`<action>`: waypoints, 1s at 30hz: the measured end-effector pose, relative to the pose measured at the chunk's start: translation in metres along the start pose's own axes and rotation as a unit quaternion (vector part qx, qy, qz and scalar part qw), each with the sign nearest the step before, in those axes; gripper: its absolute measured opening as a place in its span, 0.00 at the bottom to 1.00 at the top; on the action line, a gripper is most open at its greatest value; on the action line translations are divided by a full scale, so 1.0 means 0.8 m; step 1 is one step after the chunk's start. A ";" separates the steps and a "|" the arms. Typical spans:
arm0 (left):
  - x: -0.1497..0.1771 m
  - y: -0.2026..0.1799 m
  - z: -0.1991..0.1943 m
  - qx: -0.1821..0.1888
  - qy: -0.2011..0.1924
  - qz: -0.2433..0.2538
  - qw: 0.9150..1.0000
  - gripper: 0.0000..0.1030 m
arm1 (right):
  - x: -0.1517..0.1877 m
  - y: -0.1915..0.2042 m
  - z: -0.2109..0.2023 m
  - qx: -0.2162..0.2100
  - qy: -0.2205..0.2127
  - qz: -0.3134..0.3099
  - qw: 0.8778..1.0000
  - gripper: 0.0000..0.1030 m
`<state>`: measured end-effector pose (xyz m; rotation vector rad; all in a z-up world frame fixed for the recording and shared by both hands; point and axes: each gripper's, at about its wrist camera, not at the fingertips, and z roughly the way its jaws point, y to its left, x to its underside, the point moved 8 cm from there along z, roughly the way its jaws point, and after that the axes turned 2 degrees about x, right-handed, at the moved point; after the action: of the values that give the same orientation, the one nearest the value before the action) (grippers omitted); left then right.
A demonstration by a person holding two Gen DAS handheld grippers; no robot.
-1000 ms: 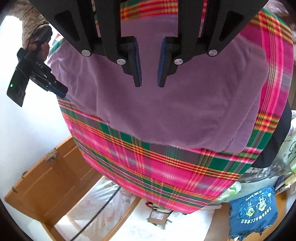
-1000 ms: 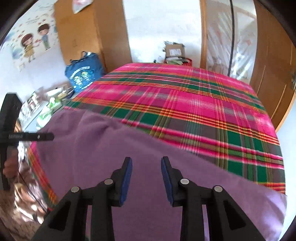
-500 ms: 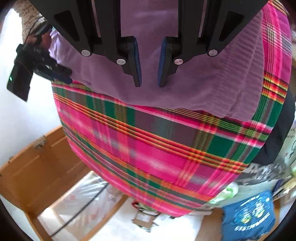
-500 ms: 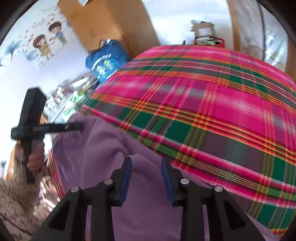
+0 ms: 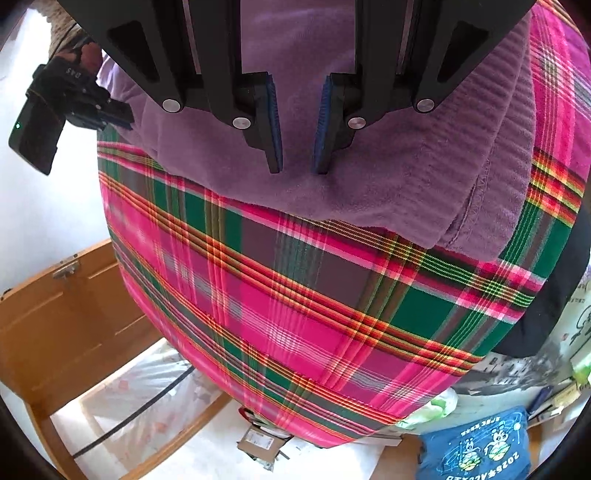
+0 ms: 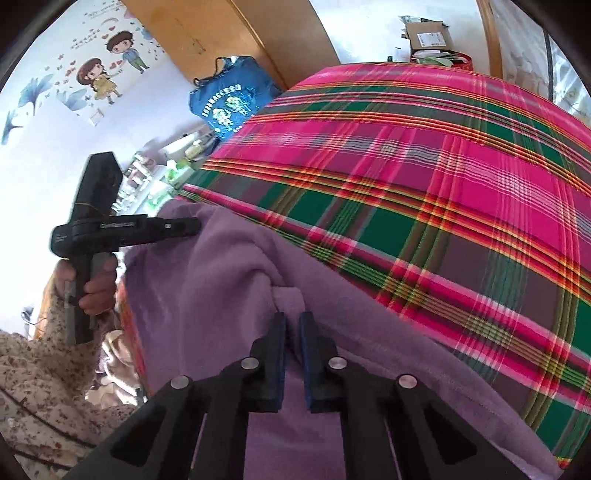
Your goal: Fold clothes
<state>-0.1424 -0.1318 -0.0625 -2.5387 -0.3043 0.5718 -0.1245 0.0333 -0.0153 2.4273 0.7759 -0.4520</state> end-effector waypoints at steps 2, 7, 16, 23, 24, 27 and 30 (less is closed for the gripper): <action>0.000 0.000 0.000 0.000 -0.001 0.000 1.000 0.18 | 0.003 0.004 -0.009 -0.015 -0.008 0.010 1.000 0.06; 0.001 -0.001 -0.001 -0.008 -0.001 0.004 1.000 0.18 | 0.012 0.017 -0.030 -0.074 -0.027 0.051 0.996 0.06; 0.001 -0.002 -0.001 -0.016 -0.007 0.008 1.000 0.18 | 0.045 0.032 -0.029 -0.130 -0.011 0.087 0.988 0.06; 0.002 -0.002 0.000 -0.019 -0.009 0.011 1.000 0.18 | 0.049 0.023 -0.007 -0.154 0.018 0.126 0.980 0.18; 0.002 -0.002 0.000 -0.020 -0.009 0.011 1.000 0.18 | 0.047 0.021 -0.007 -0.162 0.021 0.133 0.978 0.20; 0.001 -0.002 0.000 -0.018 -0.009 0.011 1.000 0.18 | 0.043 0.013 -0.001 -0.181 0.031 0.155 0.971 0.30; 0.001 -0.001 0.000 -0.015 -0.009 0.009 1.000 0.18 | 0.041 0.008 0.014 -0.184 0.050 0.176 0.966 0.32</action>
<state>-0.1416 -0.1306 -0.0626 -2.5689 -0.2991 0.6008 -0.0967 0.0361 -0.0363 2.1803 0.4081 -0.0402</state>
